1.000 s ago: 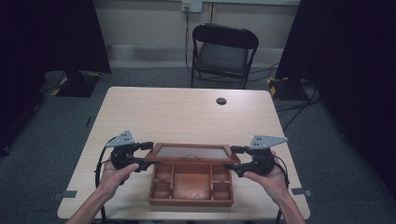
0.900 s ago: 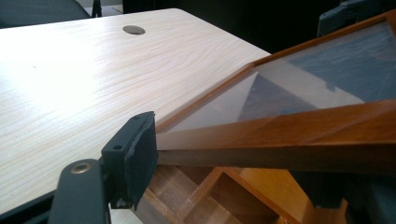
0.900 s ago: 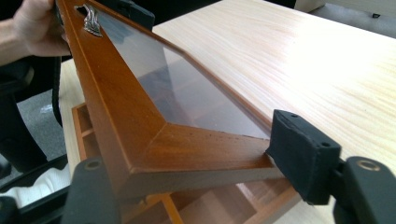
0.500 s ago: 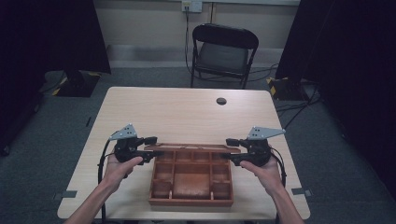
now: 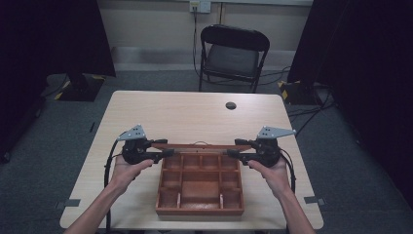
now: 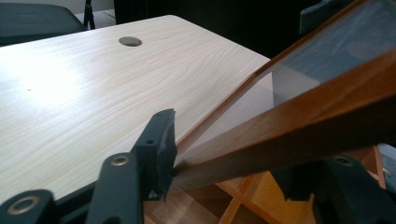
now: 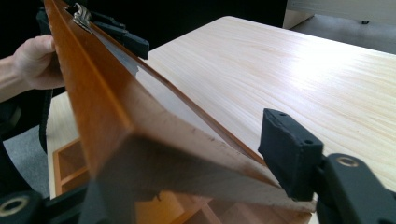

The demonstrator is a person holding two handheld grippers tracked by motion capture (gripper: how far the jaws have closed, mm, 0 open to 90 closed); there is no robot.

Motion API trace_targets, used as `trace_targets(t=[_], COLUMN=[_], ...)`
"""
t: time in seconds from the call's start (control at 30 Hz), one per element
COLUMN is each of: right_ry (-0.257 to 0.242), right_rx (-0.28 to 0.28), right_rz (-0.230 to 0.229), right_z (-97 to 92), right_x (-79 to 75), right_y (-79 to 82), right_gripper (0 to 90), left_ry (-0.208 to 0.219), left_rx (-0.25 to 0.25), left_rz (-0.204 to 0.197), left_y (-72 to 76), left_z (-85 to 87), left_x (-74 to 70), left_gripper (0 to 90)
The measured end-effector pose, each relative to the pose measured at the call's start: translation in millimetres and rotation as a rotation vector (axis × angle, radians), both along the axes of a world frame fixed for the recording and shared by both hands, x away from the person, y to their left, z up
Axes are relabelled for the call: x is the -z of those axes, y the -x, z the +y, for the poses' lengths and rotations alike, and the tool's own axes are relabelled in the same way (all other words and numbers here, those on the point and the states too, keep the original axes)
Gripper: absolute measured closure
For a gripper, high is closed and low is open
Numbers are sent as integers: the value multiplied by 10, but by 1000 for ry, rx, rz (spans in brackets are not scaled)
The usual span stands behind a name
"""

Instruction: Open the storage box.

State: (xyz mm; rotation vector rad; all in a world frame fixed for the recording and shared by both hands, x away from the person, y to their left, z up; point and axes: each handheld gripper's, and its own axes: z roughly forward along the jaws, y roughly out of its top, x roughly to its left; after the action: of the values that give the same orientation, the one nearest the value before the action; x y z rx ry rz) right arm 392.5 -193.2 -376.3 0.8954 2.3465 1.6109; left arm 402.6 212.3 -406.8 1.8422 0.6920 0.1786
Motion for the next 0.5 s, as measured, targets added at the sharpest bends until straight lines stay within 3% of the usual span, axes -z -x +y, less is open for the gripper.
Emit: trace_targets(t=[0.5], right_ry=[-20], right_rx=[50], right_rz=[15], right_z=[47], right_x=[33], right_y=[-218], right_gripper=[423], left_ry=[35], left_rx=[-29], left_rz=[25], left_y=[-143], left_z=[17], left_x=[-7], left_gripper=[499])
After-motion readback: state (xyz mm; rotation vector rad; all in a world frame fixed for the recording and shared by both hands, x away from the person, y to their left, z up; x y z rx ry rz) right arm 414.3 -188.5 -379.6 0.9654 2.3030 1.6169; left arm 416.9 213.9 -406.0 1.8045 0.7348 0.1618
